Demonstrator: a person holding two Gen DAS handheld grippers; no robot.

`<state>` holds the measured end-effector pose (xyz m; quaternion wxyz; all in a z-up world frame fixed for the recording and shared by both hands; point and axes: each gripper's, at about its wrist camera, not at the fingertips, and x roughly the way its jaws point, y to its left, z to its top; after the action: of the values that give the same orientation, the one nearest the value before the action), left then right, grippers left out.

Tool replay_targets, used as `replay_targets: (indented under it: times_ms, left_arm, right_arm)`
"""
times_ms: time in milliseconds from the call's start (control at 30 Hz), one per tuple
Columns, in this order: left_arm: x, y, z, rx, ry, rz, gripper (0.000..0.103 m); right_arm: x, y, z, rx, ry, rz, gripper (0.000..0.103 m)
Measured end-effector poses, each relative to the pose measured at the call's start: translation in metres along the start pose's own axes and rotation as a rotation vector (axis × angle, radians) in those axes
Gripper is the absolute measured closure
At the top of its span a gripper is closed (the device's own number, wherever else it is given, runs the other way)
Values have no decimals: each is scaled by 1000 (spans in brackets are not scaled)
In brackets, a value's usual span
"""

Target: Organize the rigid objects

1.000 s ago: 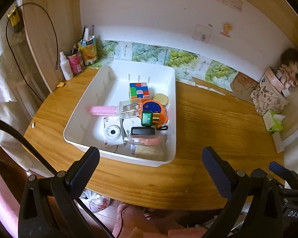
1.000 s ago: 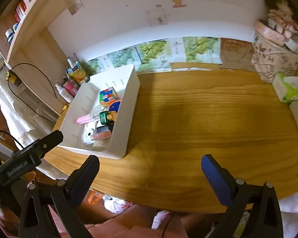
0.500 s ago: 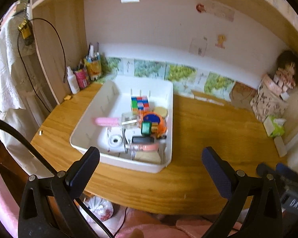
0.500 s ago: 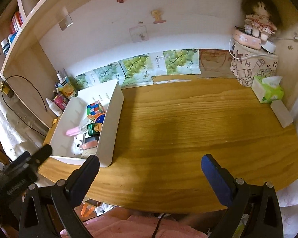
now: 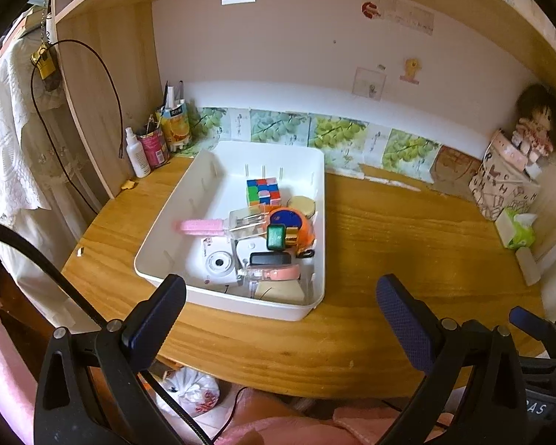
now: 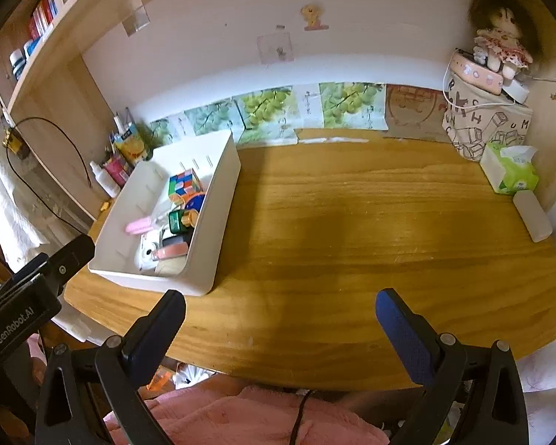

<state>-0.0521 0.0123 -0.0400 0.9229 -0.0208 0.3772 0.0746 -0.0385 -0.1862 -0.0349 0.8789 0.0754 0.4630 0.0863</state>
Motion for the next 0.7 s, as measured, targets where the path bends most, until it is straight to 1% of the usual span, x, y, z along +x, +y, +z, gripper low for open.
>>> replay_targets:
  times_ms: [333,700]
  left_arm:
    - [2,-8,-6,49,27,36,1]
    - [3,-10,-5,48,21,50,1]
  right_arm:
    - [11,11,-6,-37,77,10,0]
    - [15,12,-5,-49,94,4,0]
